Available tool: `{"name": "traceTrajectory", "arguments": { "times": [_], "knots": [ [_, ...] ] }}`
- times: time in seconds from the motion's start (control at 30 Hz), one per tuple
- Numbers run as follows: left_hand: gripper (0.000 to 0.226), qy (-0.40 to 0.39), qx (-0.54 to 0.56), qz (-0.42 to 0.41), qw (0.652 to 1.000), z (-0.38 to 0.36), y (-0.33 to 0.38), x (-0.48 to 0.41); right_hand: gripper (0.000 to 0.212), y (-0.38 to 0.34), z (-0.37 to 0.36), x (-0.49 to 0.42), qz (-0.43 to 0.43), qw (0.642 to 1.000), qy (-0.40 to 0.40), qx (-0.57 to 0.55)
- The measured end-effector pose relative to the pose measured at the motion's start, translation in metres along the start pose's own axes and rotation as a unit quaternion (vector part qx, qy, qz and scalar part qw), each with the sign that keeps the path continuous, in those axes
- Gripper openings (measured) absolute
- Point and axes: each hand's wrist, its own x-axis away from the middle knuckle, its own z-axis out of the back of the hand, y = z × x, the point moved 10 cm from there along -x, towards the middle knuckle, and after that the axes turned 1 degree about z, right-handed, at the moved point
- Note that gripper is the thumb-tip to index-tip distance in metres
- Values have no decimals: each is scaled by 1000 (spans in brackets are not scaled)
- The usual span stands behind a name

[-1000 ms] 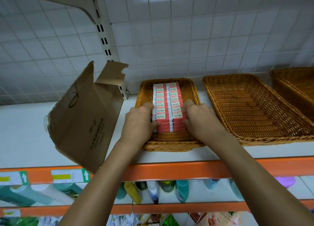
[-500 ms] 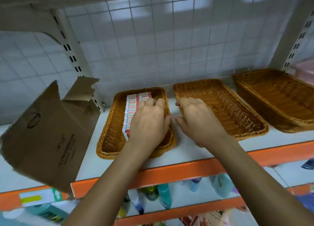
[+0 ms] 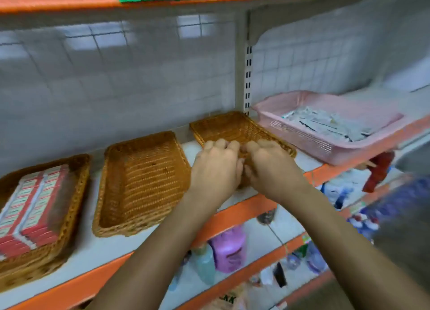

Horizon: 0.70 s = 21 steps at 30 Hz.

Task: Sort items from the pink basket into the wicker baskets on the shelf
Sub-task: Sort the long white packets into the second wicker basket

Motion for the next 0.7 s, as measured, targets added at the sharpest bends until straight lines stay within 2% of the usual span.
{"name": "traceTrajectory", "arguments": {
  "times": [0.3, 0.43, 0.6, 0.7],
  "knots": [
    [37, -33, 11, -79, 996, -35, 132, -68, 40, 149, 32, 19, -95, 995, -25, 35],
    [37, -81, 59, -91, 991, -54, 149, -103, 41, 195, 42, 15, -154, 988, -14, -10],
    [43, -130, 76, -88, 985, -83, 161, -152, 37, 264, 47, -11, -233, 972, 0, 22],
    [40, -151, 54, -83, 984, -109, 166, -179, 36, 303, 33, -30, -283, 957, -50, 32]
  ]
}}
